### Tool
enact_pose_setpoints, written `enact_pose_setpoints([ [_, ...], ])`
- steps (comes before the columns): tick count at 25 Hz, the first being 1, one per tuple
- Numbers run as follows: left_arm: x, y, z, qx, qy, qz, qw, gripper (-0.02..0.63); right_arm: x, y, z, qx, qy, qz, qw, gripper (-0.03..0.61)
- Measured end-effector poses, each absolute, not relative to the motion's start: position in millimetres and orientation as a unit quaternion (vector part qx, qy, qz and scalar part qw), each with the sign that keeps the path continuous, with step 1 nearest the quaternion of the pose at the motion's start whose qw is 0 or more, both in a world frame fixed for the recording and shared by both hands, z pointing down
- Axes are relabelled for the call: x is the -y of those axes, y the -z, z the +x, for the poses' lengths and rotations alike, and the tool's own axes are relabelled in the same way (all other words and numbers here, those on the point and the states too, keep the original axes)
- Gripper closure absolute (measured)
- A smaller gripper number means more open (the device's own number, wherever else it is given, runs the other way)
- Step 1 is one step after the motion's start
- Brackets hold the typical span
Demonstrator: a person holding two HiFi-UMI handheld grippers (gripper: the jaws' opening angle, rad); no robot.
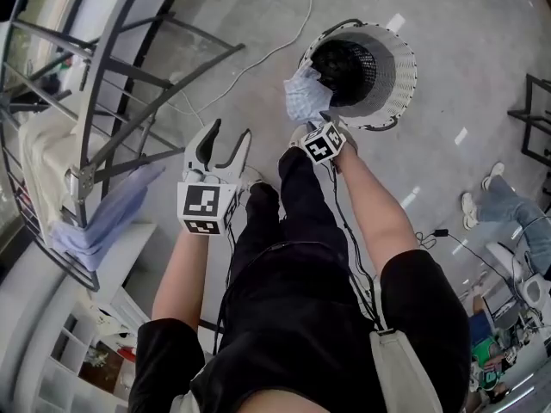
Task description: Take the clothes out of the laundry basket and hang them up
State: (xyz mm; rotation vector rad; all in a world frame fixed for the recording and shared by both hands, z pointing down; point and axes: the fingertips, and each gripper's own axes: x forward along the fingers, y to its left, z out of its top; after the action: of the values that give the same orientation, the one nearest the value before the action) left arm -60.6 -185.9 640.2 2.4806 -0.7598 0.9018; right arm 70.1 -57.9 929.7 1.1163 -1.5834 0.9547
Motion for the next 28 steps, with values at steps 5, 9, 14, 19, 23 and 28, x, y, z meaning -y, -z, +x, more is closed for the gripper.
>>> enact_pose_setpoints([
  [5,177.5,-678.3,-66.8,0.257,-0.349,0.878,0.206,0.377,61.2,-983.6,72.9,0.632,-0.404,0.438,0.496,0.400],
  [9,179.2,-691.6,-73.2,0.259,-0.351,0.873,0.217,0.380,67.1,-996.5,72.5,0.623,-0.395,0.443,0.509,0.473],
  [14,181.0,-692.5,-76.2,0.262,-0.346,0.873,0.220,0.382,67.0,-998.0,71.5,0.628,-0.395,0.439,0.507,0.495],
  [19,182.1,-683.8,-84.0,0.267,-0.342,0.874,0.216,0.385,68.7,-984.1,71.4,0.632,-0.390,0.444,0.501,0.548],
  [23,175.6,-670.5,-90.0,0.272,-0.337,0.875,0.215,0.387,58.6,-964.2,70.5,0.625,-0.409,0.459,0.482,0.552],
  [28,176.2,-664.2,-85.2,0.269,-0.326,0.881,0.215,0.388,66.1,-922.1,83.5,0.638,-0.382,0.481,0.464,0.552],
])
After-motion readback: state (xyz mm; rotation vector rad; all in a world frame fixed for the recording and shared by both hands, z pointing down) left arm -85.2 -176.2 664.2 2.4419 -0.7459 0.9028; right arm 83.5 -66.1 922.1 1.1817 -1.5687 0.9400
